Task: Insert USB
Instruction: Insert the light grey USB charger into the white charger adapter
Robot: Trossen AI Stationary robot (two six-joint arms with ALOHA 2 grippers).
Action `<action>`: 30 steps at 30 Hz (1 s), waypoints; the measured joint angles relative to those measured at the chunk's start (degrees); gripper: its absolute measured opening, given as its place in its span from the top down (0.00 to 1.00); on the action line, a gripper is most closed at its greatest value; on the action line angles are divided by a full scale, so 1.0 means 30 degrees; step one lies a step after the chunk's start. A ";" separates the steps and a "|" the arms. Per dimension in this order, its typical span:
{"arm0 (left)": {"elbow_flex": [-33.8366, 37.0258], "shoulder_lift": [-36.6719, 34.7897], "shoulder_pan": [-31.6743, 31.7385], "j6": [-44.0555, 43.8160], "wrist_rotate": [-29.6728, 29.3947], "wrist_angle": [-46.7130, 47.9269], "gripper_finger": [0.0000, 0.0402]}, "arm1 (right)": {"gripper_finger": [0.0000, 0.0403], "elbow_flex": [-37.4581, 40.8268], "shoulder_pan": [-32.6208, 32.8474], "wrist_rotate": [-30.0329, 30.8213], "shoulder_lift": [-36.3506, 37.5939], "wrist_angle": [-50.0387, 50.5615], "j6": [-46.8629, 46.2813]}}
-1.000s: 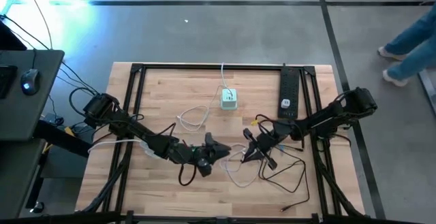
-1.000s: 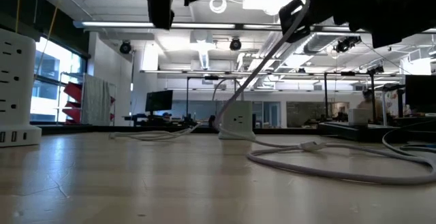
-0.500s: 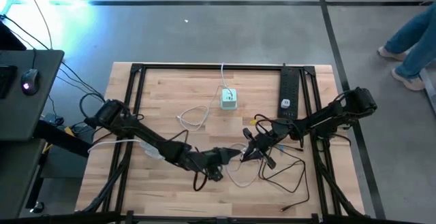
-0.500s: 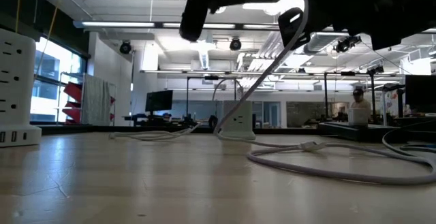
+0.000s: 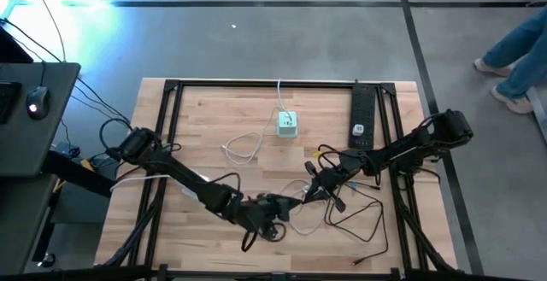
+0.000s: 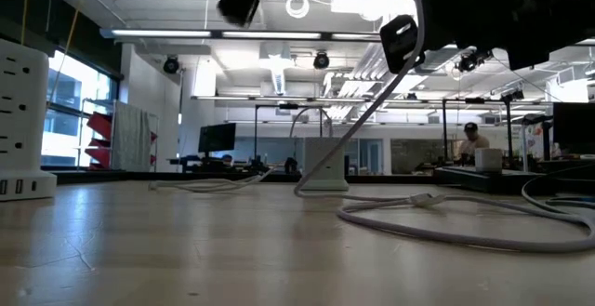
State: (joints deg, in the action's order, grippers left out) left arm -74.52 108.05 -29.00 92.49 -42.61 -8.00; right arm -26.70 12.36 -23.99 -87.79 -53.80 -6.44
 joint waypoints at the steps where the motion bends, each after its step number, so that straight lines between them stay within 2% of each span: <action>1: -0.0028 0.0000 0.0054 -0.0228 -0.0082 -0.0217 0.63 | 1.00 0.0000 0.0000 0.0000 0.0000 0.0007 -0.0007; 4: -0.0042 -0.0007 0.0071 0.0247 -0.0478 -0.1300 0.66 | 1.00 0.0000 0.0000 0.0000 0.0000 0.0000 0.0000; 8: -0.0042 -0.0007 -0.0029 0.1012 0.0692 -0.1752 0.70 | 1.00 0.0000 0.0000 -0.0003 0.0000 0.0092 -0.0019; 30: -0.0035 -0.0022 0.1081 0.0880 0.2418 -0.1172 0.71 | 1.00 0.0000 0.0000 0.0221 -0.0015 0.0248 -0.0051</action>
State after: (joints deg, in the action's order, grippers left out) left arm -74.63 107.98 -25.76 95.13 -35.35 -11.51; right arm -26.70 12.36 -23.32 -87.83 -53.06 -6.59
